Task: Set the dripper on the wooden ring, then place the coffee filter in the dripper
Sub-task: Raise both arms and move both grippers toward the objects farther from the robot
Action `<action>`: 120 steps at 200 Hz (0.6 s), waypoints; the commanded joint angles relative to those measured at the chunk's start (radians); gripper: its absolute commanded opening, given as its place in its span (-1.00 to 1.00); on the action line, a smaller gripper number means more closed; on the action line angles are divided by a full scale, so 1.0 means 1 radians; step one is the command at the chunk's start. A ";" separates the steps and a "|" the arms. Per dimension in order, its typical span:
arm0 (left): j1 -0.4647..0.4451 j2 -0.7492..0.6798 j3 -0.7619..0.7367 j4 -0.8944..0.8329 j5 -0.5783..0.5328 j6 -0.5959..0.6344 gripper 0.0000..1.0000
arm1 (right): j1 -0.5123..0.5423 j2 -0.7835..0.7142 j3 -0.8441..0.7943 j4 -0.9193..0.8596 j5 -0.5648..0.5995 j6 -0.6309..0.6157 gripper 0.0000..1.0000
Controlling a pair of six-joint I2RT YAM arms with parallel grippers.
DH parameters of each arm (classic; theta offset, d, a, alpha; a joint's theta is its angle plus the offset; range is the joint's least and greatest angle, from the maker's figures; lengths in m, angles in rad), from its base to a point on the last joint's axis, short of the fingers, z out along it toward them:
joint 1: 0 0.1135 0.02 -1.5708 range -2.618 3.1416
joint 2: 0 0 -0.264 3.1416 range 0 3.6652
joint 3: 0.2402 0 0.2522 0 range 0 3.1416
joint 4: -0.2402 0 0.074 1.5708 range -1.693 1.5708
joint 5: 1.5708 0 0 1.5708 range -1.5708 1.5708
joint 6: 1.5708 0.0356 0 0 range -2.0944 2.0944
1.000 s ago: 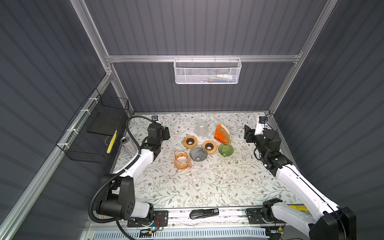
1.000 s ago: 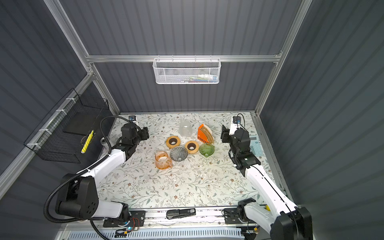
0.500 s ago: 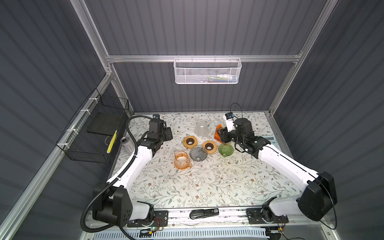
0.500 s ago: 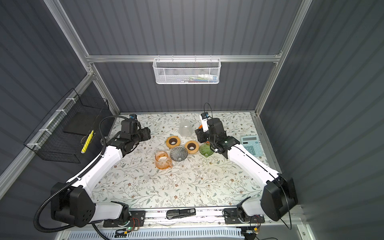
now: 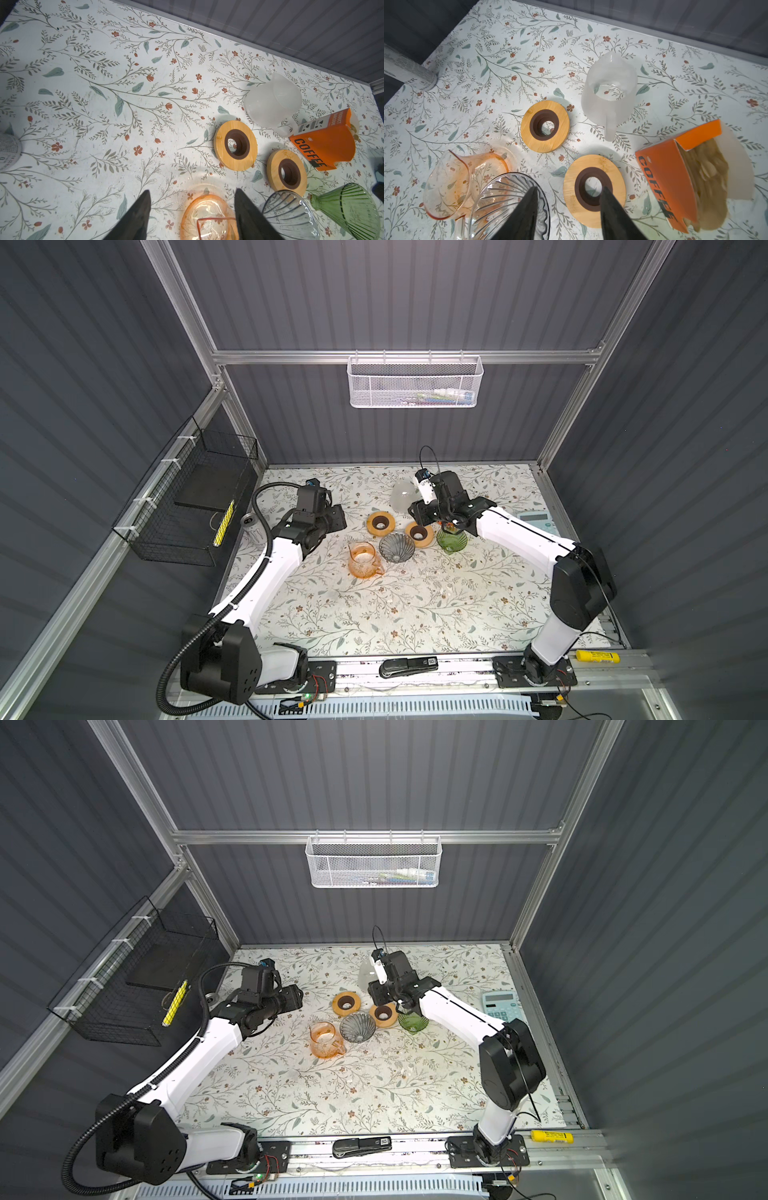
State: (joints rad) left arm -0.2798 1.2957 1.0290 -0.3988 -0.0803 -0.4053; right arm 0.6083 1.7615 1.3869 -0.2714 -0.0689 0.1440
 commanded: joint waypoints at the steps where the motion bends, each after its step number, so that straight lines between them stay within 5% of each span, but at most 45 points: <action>1: 0.005 -0.031 -0.015 -0.021 0.029 -0.011 0.28 | -0.005 0.049 0.065 -0.042 -0.010 0.015 -0.05; 120: 0.005 -0.005 -0.001 -0.022 0.046 0.013 0.23 | -0.071 0.288 0.297 -0.143 -0.030 0.032 -0.18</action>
State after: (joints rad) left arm -0.2798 1.2785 1.0237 -0.4248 -0.0509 -0.4011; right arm 0.5354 2.0148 1.6352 -0.3538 -0.0956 0.1856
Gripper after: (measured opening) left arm 0.620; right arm 0.412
